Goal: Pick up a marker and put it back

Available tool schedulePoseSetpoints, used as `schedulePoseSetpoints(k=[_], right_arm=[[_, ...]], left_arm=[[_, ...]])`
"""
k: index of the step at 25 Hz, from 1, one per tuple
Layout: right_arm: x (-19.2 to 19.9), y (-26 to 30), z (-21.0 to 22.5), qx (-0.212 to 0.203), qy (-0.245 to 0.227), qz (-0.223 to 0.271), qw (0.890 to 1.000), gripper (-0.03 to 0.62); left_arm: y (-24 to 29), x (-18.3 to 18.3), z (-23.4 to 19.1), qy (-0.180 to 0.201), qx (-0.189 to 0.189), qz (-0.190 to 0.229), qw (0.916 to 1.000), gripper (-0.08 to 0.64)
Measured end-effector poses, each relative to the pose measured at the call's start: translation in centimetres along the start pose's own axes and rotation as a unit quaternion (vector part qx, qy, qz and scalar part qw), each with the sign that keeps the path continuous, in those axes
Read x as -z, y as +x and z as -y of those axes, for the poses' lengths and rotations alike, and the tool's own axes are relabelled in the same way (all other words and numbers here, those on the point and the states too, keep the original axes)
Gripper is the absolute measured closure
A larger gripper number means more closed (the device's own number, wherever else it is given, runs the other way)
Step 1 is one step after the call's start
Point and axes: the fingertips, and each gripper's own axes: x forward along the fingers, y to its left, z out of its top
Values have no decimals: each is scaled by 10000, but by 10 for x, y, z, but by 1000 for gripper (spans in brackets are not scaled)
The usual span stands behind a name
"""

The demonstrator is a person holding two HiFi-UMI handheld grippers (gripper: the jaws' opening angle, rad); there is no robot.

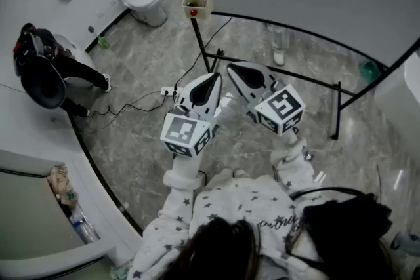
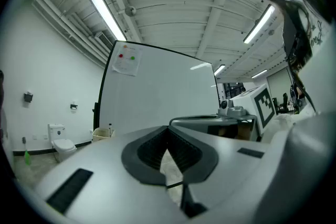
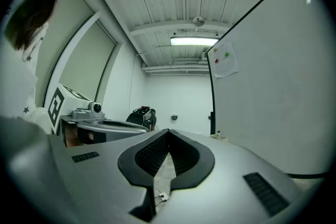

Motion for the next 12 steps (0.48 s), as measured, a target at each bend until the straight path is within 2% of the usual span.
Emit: schedulePoseSetpoints(k=[4, 7, 12], right_arm=[[3, 4, 2, 39, 93, 15, 9999, 588], [8, 15, 4, -52, 180, -15, 9998, 588], [17, 40, 27, -2, 172, 16, 9999, 588]], left_arm=[[-1, 1, -6, 1, -126, 32, 9999, 568], [-1, -1, -25, -100, -331, 101, 9994, 568], [19, 7, -57, -154, -372, 111, 9991, 568]])
